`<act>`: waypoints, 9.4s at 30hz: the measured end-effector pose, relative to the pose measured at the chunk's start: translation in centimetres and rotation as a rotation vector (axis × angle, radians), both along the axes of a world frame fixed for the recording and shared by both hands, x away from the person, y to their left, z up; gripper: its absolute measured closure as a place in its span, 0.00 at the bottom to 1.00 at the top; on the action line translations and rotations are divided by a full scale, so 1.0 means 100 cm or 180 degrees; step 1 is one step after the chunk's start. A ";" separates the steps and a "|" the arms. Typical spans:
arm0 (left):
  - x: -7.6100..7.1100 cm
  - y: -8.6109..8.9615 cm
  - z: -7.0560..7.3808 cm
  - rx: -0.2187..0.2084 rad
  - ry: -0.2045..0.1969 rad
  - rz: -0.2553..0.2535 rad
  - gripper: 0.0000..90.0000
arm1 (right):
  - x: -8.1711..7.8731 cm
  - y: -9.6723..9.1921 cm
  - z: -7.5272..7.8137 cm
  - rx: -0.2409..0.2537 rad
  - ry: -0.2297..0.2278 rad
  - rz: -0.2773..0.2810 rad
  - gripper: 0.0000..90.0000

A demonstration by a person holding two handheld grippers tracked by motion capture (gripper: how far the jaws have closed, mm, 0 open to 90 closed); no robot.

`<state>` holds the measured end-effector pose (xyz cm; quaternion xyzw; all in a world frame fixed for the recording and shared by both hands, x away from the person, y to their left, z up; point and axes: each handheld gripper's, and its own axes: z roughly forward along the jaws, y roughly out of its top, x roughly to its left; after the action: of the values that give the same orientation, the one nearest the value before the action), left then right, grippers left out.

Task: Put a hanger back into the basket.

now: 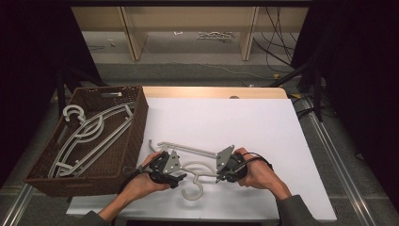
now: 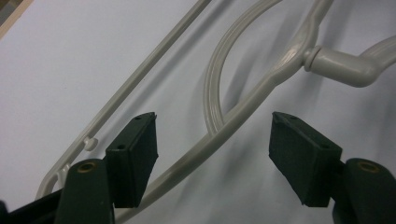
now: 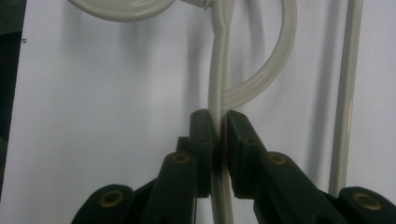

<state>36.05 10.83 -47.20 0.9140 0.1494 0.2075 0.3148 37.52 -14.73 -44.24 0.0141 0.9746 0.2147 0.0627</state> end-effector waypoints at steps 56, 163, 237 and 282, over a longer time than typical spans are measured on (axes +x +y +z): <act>0.024 0.003 0.051 -0.0455 0.0174 -0.0022 0.88 | 0.006 -0.027 0.047 0.1560 -0.0631 -0.1358 0.36; 0.014 0.266 0.165 -0.1132 -0.0223 0.1733 0.88 | -0.047 -0.052 0.013 0.1925 -0.0442 -0.1721 0.26; 0.061 0.280 0.085 -0.0663 0.0229 0.2577 0.52 | -0.046 -0.052 0.011 0.1872 -0.0463 -0.1681 0.26; -0.030 0.131 0.132 -0.2223 -0.0093 0.1015 0.27 | -0.046 -0.049 0.011 0.1974 -0.0531 -0.1705 0.24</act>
<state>33.05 23.98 -33.99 0.7140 0.3468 0.2035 0.5731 32.93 -19.65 -43.15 0.2679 0.8172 0.4745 0.1878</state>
